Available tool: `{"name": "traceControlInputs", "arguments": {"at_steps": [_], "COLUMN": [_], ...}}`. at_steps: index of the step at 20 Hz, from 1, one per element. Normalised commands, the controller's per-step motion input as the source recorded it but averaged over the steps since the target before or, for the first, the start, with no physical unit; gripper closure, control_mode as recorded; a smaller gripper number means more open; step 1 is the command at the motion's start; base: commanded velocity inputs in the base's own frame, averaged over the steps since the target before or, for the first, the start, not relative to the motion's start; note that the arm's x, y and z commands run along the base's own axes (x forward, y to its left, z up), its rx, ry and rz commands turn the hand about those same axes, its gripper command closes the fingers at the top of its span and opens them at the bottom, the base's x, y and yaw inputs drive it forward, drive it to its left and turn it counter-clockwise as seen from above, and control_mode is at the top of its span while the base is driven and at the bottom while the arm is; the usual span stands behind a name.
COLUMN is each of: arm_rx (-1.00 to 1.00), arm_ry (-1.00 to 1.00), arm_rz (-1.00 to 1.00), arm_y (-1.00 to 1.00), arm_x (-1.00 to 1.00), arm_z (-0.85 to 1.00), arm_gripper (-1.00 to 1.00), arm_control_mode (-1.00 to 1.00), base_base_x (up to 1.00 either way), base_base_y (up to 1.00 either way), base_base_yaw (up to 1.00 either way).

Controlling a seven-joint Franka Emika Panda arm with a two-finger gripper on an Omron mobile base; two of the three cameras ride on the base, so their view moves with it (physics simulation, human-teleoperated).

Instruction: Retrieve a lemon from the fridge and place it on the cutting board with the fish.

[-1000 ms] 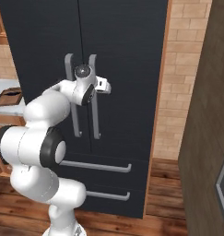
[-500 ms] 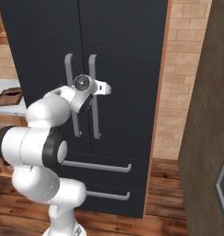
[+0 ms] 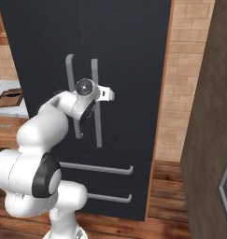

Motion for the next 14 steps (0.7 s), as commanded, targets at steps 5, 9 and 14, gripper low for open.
{"name": "traceControlInputs", "arguments": {"at_steps": [5,9,14], "arm_rx": [0.0,0.0,0.08], "arm_ry": [0.19,0.23,0.03], "arm_rz": [0.07,0.12,0.12], "arm_y": [-0.79,-0.91,-1.0], "arm_x": [-1.0,-1.0,-0.95], "arm_z": [0.39,0.55,0.02], "arm_gripper": [1.0,1.0,1.0], "arm_control_mode": [-1.0,-1.0,-1.0], "base_base_x": [0.0,0.0,0.0], "base_base_y": [0.0,0.0,0.0], "base_base_yaw": [0.0,0.0,0.0]}}
